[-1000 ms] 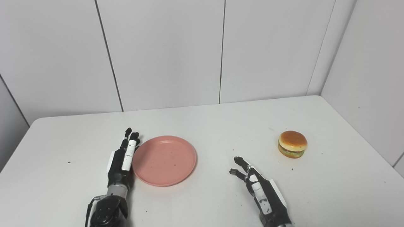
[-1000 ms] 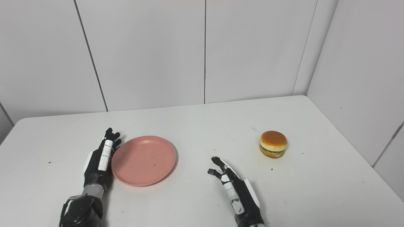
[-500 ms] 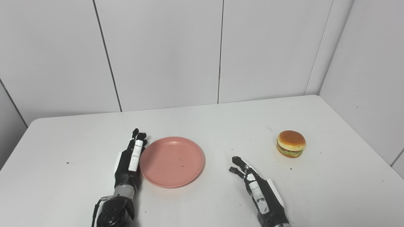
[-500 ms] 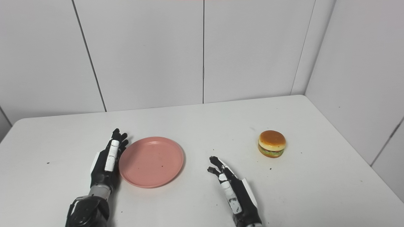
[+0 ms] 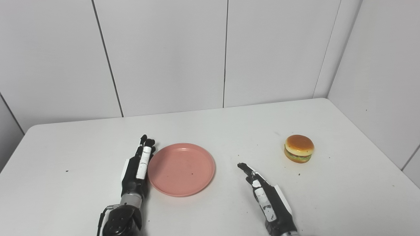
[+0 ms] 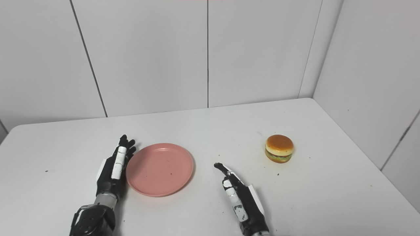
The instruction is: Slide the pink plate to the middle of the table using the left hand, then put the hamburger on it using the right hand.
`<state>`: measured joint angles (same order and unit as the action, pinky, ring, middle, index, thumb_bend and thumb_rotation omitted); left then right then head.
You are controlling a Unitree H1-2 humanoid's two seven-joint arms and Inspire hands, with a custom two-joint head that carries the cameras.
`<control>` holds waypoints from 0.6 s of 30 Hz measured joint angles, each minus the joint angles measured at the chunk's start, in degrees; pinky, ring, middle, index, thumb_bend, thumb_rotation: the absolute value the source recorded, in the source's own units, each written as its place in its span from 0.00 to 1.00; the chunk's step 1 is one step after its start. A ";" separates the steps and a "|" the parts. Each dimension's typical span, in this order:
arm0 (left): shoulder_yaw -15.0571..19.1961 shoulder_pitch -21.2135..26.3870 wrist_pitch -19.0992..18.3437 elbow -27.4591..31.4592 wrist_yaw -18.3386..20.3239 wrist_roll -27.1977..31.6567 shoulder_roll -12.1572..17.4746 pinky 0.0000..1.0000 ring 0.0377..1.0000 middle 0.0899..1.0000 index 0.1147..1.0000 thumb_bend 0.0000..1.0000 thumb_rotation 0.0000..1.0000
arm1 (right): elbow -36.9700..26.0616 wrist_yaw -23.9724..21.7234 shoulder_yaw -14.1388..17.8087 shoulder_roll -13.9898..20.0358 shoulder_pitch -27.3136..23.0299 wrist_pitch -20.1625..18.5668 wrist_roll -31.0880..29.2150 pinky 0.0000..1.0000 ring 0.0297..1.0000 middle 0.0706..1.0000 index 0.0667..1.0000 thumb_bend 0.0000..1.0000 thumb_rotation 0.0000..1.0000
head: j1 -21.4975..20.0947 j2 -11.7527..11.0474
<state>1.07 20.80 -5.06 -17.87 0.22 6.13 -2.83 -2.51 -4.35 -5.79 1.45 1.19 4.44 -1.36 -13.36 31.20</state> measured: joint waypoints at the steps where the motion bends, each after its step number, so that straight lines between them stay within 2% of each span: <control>1: 0.02 0.00 0.00 0.00 0.00 0.02 -0.01 1.00 0.96 0.94 0.99 0.87 0.86 | 0.05 0.00 0.00 0.00 0.00 0.18 0.01 1.00 0.99 0.92 0.84 0.86 1.00 | -0.78 -0.09; 13: 0.21 0.06 0.82 -1.09 0.03 0.00 0.17 0.97 0.95 0.94 0.98 0.87 0.86 | 0.04 0.55 0.87 -0.65 0.00 0.54 -0.86 1.00 0.96 0.92 0.86 0.88 0.96 | -3.51 -0.88; 18: 0.34 0.64 2.14 -2.66 0.54 0.07 0.17 0.94 0.94 0.94 0.97 0.86 0.86 | -0.88 1.69 1.55 -1.10 0.10 0.57 -0.31 0.93 0.92 0.90 0.85 0.84 0.96 | -4.39 -1.40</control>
<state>1.41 21.44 -2.92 -20.53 0.76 6.19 -2.67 -3.38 -2.67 -4.24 0.35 1.29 5.01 -1.67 -17.75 29.80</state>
